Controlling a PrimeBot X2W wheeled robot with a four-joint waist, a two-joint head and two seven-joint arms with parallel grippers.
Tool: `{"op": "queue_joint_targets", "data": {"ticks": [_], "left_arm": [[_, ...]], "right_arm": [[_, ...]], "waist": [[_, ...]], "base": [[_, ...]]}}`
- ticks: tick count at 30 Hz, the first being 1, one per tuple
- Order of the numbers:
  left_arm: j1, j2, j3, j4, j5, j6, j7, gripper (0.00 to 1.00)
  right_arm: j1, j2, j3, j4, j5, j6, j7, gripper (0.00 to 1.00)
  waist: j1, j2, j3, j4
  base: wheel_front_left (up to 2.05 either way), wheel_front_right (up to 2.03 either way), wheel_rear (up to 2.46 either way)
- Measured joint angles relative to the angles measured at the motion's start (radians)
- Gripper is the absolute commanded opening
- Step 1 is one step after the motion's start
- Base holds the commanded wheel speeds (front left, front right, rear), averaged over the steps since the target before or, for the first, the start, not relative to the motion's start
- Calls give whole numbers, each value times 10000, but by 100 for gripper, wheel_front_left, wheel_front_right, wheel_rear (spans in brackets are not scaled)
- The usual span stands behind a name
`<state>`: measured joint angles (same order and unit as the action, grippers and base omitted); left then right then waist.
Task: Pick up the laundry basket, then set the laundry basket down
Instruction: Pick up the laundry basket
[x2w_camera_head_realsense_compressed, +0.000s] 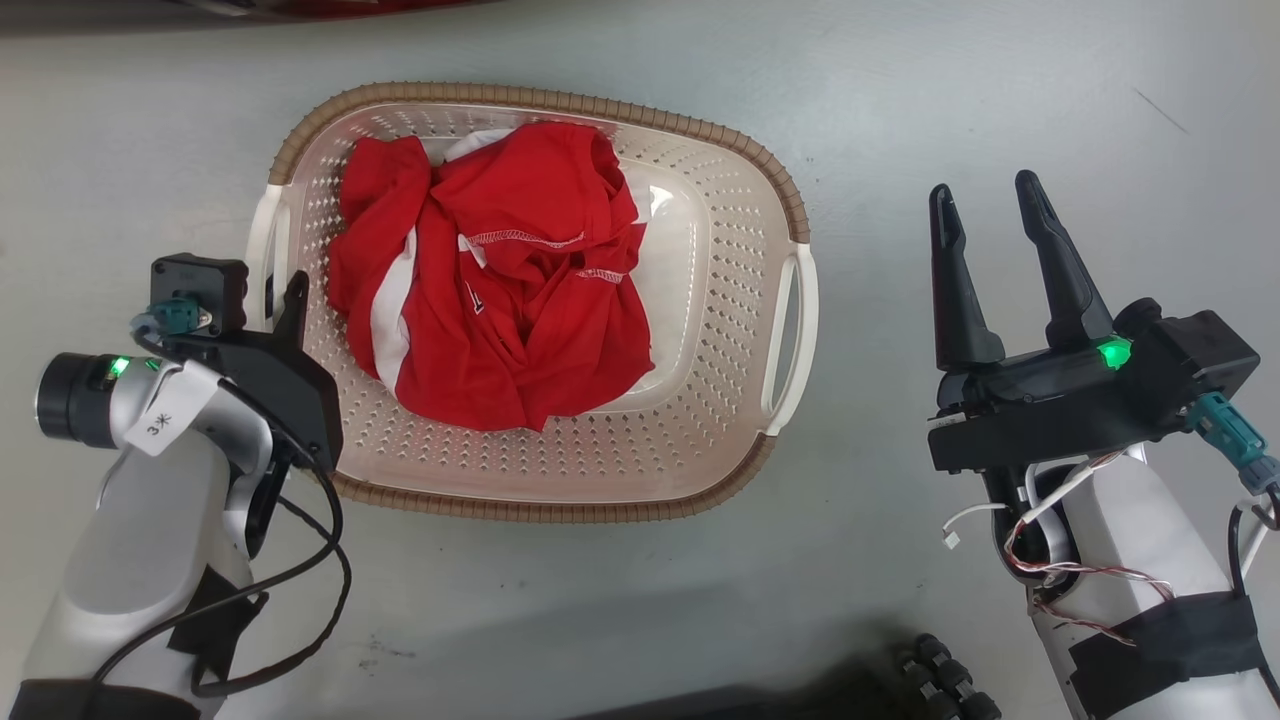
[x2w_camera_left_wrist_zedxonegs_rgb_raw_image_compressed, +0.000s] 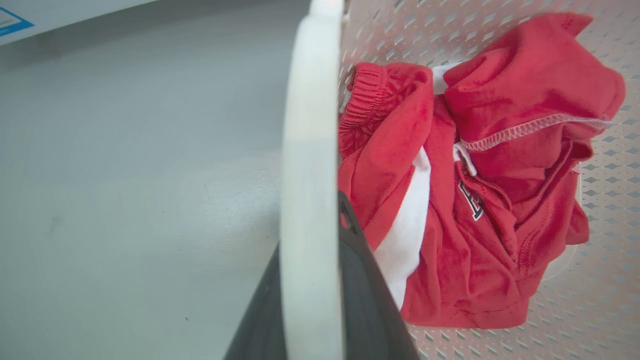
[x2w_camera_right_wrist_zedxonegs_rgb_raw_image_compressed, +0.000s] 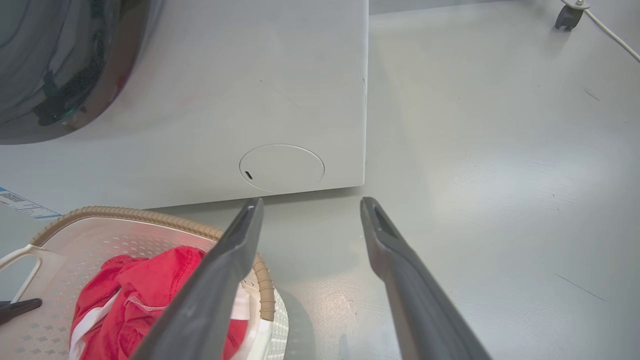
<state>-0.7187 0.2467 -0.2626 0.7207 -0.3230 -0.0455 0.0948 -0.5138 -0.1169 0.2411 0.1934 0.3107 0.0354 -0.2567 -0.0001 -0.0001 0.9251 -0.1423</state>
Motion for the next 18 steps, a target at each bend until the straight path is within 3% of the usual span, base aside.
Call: {"op": "queue_joint_targets", "data": {"ticks": [6,18], "left_arm": [[-143,-75,58,322,-35,-86,-102,0],[151,-830,548,1430,-949,-75,-364,0]], "right_arm": [[-14,10,-82,40,-35,48,0,100],[10,19,-408,259,-98,102,0,100]], "waist": [[0,0,-20,31],[2,0,-403,279]], "base": [[0,0,0],[0,0,0]]}}
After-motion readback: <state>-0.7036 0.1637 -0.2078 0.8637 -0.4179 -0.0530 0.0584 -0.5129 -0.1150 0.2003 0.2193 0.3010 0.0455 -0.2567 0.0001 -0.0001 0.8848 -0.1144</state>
